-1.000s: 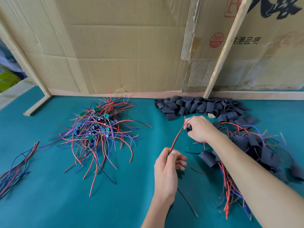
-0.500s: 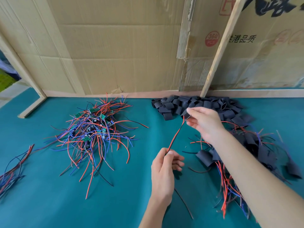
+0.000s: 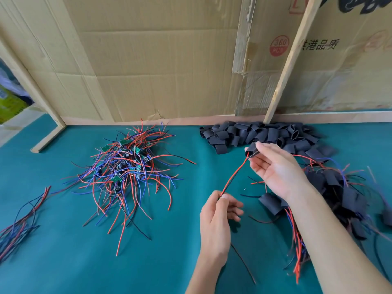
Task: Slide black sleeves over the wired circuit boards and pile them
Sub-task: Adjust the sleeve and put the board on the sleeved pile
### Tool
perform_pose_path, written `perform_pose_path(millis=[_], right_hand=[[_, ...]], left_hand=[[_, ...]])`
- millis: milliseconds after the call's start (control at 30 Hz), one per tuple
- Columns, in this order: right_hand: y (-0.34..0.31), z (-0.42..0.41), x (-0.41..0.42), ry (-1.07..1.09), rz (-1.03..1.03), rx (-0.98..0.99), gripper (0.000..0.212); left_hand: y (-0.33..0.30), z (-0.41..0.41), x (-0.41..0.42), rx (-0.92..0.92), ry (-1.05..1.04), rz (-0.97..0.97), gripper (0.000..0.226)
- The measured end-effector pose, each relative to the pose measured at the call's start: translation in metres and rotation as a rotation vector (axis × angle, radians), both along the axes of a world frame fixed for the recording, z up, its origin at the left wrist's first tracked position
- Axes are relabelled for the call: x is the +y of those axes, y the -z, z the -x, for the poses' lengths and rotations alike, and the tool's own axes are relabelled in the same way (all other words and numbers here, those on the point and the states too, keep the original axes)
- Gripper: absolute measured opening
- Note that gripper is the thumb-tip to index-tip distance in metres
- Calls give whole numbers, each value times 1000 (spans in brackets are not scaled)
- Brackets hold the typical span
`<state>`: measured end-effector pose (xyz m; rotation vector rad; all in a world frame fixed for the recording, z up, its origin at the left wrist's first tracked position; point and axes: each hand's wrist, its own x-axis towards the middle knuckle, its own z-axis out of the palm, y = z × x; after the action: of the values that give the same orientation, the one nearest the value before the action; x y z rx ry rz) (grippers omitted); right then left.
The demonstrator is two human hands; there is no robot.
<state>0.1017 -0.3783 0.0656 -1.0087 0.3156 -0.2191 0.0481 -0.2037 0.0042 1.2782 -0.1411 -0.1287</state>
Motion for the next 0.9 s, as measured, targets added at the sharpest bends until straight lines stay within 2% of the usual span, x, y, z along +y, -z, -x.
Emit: perform_pose_path(millis=[133,233,300,533,667,800,900], right_hand=[[5,14,1,50,17,-72,28],[9,21,-1,83,-89,-84,14],[10,23,-1,85,-133,-88,13],[8,31,-2,135,-73,-128,11],[6,36,-2,159,-27,-156,19],[5,38,-4,198,11,-169,8],[4,38,-5,228,81,-172,11]], left_hand=[[0,0,0,0,2,11,26],[1,0,-1,-3,-2,19,28],[1,-1,-1,-9,-7,14,29],[-1,0,-1,3,-10,28,28],[-2,1,-1,0,-8,32,29],[-3,0,-2,-1,-8,36,30],[-3,0,-2,-4,-13,32,30]])
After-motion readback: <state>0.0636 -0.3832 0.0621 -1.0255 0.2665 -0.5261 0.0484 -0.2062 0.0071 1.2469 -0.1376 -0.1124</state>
